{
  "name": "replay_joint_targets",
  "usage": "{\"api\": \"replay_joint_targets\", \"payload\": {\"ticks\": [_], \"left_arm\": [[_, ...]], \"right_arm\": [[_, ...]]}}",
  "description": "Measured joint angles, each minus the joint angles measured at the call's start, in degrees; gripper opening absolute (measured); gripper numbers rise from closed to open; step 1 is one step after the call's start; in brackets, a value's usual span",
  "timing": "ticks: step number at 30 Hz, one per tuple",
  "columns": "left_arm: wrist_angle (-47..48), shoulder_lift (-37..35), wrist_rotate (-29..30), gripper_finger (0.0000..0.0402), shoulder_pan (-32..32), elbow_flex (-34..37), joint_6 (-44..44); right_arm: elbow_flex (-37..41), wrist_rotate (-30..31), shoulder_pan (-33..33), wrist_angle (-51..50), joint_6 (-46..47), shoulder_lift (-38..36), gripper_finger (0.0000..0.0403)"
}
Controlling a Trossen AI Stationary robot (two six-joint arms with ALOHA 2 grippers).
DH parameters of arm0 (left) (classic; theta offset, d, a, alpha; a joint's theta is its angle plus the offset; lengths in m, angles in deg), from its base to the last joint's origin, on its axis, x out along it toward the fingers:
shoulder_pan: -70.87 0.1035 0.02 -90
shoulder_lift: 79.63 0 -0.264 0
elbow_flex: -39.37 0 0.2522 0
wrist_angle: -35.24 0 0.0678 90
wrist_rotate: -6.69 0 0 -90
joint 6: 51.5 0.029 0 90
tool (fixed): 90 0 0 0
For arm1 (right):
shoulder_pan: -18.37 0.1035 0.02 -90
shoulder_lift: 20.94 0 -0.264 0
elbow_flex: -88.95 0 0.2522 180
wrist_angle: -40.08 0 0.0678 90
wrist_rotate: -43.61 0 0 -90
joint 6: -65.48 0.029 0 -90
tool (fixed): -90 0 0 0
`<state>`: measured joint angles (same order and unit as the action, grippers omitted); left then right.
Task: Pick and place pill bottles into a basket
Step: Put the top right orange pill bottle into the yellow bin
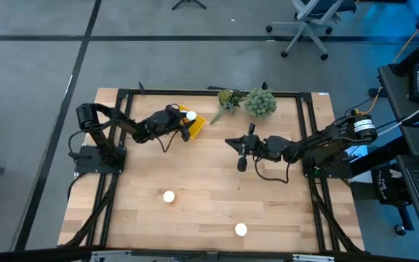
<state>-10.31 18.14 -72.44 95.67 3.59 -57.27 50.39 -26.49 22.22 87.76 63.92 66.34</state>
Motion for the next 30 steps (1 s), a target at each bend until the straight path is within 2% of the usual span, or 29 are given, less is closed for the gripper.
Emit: {"api": "replay_joint_targets", "payload": {"ticks": [15, 23, 30], "left_arm": [[0.26, 0.0, 0.0, 0.0193, 0.0, -1.07, 0.85], [7.99, 0.0, 0.13, 0.0194, 0.0, -4.39, 2.03], [8.95, 0.0, 1.97, 0.0195, 0.0, -4.4, 2.19]], "right_arm": [[0.0, 0.0, 0.0, 0.01, 0.0, 0.0, 0.0016], [0.0, 0.0, 0.01, 0.01, 0.0, 0.0, 0.0016], [0.0, 0.0, 0.02, 0.01, 0.0, 0.0, 0.0017]]}}
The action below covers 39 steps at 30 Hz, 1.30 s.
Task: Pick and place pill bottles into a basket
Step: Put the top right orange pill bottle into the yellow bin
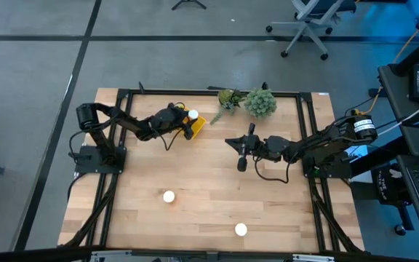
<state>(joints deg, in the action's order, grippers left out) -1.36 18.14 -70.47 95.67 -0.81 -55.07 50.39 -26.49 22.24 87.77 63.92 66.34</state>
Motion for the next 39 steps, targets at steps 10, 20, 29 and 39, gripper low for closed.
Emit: {"api": "replay_joint_targets", "payload": {"ticks": [10, 20, 29, 39], "left_arm": [[-5.74, 4.21, 0.53, 0.0193, 0.0, -0.15, -0.48], [-5.52, 4.22, -0.26, 0.0198, -0.04, -0.13, -1.0], [-5.41, 4.22, -0.83, 0.0209, -0.04, -0.11, -2.32], [-5.39, 4.11, -1.56, 0.0247, -0.07, -0.04, -4.1]], "right_arm": [[0.0, 0.0, -0.01, 0.0, 0.0, 0.0, 0.0017], [0.0, 0.0, 0.0, -0.03, -0.2, 0.0, 0.0017], [0.0, 0.0, 0.0, -0.02, -0.2, 0.0, 0.0016], [0.0, 0.0, 0.0, -0.03, -0.2, 0.0, 0.0016]]}}
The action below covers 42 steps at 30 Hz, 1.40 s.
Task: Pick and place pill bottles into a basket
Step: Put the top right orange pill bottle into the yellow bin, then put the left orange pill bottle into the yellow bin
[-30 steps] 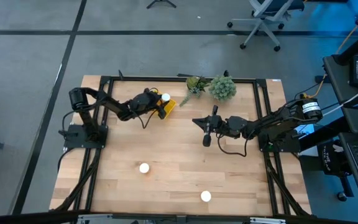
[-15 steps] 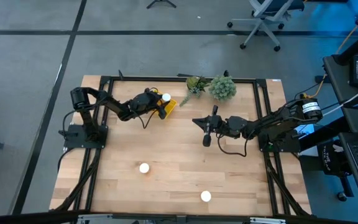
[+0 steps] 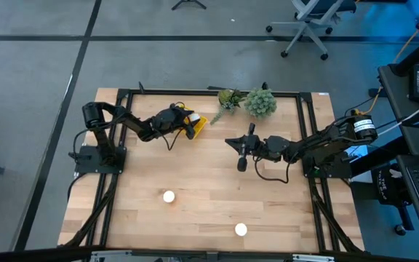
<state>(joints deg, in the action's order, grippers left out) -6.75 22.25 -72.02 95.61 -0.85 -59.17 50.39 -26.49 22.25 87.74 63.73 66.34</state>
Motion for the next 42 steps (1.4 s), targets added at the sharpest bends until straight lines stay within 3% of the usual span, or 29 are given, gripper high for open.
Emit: {"api": "replay_joint_targets", "payload": {"ticks": [19, 28, 42], "left_arm": [[0.67, -6.6, -0.34, 0.0246, 0.0, 0.24, 5.25], [1.32, -13.36, -5.34, 0.0239, -0.95, 0.13, 9.44], [28.15, -36.34, -8.34, 0.0196, -7.44, 0.11, 14.9]], "right_arm": [[-0.01, 0.0, 0.0, -0.02, -0.02, 0.0, 0.0016], [-0.02, -0.01, -0.02, -0.02, -0.02, 0.0, 0.0016], [-0.01, 0.0, -0.01, -0.43, -0.04, 0.0, 0.0016]]}}
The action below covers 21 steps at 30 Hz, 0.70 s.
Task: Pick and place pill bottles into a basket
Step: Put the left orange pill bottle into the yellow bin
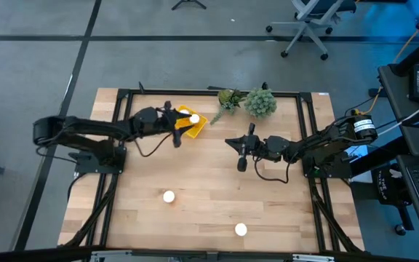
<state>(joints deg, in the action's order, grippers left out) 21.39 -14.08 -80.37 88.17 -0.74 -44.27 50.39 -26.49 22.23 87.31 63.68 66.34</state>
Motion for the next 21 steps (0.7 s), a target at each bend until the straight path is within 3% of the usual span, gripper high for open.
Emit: {"api": "replay_joint_targets", "payload": {"ticks": [6, 12, 21], "left_arm": [[11.45, -9.83, -4.47, 0.0169, -1.84, -0.02, 0.87], [11.31, -15.96, -11.46, 0.0127, -4.06, 5.64, -1.98], [-3.68, -19.26, -11.48, 0.0023, -9.05, 18.29, -6.38]], "right_arm": [[-0.01, 0.0, 0.01, 0.0, -0.22, 0.0, 0.0016], [-0.01, -0.02, 0.01, 0.0, -0.22, 0.0, 0.0017], [-0.01, -0.02, 0.01, -0.79, 0.0, 0.0, 0.0017]]}}
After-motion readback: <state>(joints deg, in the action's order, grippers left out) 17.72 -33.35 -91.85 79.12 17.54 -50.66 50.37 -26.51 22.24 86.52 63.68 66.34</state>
